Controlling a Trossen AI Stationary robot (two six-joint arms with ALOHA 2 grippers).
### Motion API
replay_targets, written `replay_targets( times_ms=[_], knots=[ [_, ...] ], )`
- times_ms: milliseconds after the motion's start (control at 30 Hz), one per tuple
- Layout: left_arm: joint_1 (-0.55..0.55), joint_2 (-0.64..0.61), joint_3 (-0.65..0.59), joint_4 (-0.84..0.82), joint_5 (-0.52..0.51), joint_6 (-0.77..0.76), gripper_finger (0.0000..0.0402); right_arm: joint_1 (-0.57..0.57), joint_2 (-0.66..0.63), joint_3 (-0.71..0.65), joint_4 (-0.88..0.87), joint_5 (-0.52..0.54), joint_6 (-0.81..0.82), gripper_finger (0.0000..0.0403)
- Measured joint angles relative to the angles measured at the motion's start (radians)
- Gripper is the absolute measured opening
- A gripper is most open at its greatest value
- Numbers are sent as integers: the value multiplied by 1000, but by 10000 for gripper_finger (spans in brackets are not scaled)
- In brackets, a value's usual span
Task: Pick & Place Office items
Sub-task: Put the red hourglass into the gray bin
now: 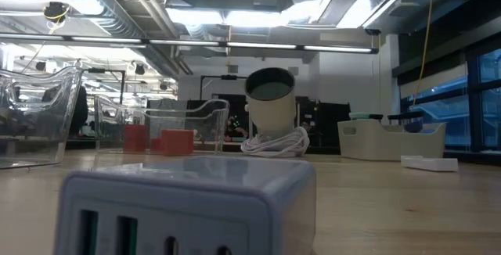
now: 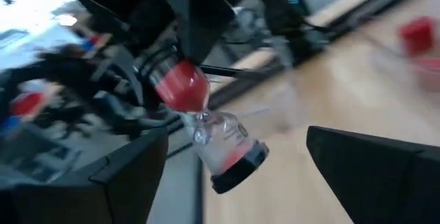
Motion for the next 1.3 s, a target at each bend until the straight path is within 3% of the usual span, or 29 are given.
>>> replay_targets(
  times_ms=[267,433,700,1300],
  knots=[
    [-84,5,0,117,-1,169,209,-3,6,0,53,-55,4,391],
    [-74,5,0,198,0,259,209,-1,37,-1,152,-83,-41,396],
    [-27,6,0,259,50,306,209,-1,68,-1,343,-224,-160,394],
    [68,6,0,373,209,408,209,5,69,0,400,-161,-193,393]
  ],
)
